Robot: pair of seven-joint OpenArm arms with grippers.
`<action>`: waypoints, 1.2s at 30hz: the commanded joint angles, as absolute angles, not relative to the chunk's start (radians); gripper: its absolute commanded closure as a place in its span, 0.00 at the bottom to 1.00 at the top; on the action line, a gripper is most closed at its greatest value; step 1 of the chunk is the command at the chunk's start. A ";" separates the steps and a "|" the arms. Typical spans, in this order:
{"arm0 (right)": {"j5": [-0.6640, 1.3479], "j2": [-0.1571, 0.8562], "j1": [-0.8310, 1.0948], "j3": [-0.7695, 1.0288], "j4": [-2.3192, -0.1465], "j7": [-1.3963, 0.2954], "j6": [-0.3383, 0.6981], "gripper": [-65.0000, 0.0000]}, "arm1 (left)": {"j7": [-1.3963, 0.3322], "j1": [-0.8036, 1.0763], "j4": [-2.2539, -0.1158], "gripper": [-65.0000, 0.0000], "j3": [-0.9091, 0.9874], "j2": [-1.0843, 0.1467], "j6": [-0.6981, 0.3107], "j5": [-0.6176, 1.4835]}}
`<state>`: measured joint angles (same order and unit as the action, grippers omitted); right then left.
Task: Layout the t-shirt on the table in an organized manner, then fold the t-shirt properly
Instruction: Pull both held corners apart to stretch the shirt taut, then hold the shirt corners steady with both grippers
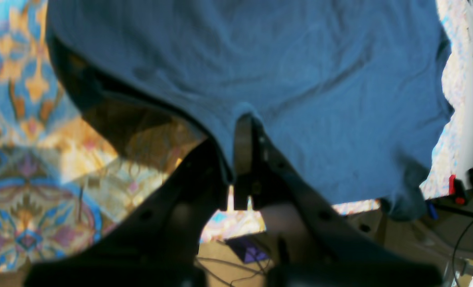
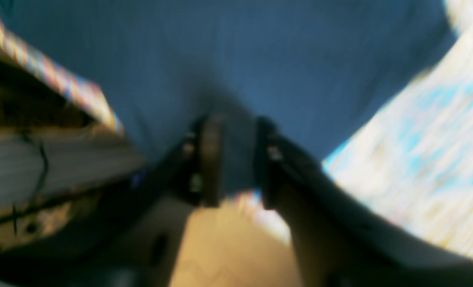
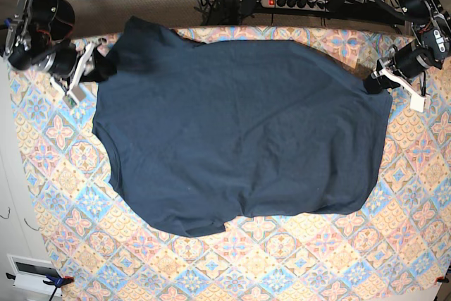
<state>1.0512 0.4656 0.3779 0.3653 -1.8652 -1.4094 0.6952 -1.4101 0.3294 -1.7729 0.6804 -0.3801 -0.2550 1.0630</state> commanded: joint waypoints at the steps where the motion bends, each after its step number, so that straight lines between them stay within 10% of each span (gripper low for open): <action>1: 1.075 0.489 0.371 0.375 -1.879 -1.380 0.698 0.68 | -1.396 0.320 -1.788 1.00 0.688 -0.401 -0.255 1.084; 36: 1.202 0.452 0.481 0.378 -1.595 -1.386 0.698 0.59 | -1.396 0.360 -1.787 1.00 0.690 -0.430 -0.255 1.084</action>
